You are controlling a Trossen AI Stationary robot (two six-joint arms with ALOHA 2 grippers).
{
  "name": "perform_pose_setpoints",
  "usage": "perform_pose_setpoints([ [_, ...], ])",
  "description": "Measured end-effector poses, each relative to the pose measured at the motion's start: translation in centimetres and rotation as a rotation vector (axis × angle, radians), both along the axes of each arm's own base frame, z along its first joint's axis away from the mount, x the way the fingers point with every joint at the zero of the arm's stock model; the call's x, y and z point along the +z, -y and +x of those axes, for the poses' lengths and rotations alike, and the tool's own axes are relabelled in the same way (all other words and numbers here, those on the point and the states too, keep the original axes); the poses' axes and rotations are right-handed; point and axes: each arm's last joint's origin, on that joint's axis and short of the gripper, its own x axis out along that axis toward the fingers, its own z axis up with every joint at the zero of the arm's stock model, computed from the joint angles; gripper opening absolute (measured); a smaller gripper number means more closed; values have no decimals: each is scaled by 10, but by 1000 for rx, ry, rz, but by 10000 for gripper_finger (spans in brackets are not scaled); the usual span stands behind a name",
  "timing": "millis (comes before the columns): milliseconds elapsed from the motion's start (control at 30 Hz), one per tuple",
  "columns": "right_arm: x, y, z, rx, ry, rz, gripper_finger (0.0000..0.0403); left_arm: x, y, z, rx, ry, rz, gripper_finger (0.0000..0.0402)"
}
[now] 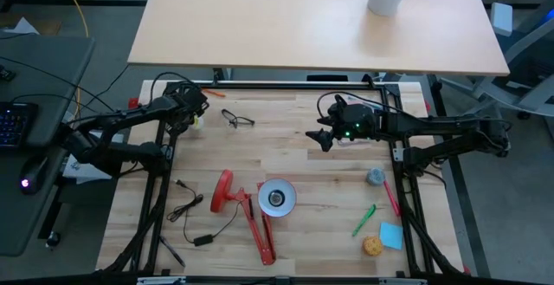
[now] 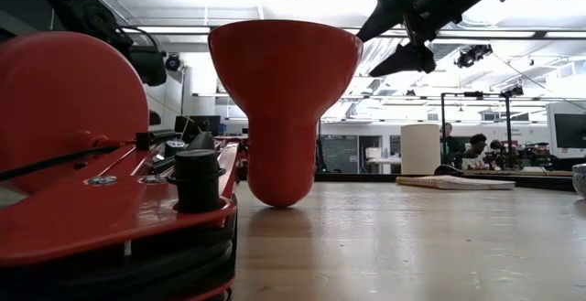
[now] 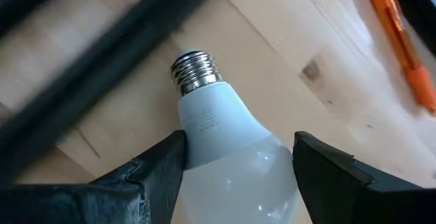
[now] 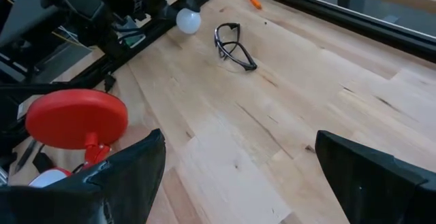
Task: Screw lightbulb
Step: Insert the lightbulb into the lamp
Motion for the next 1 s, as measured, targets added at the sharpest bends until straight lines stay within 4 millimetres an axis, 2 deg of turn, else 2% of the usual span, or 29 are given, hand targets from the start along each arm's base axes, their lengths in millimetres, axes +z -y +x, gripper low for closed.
perform_pose_setpoints([
  [267,0,0,0,-5,-2,-5,367,4,1,5,131,164,-3,241],
  [667,-4,0,-3,14,-62,-28,367,4,5,8,180,186,-5,238],
  [1000,-4,0,-3,13,-63,-26,367,4,4,9,136,187,9,164],
])
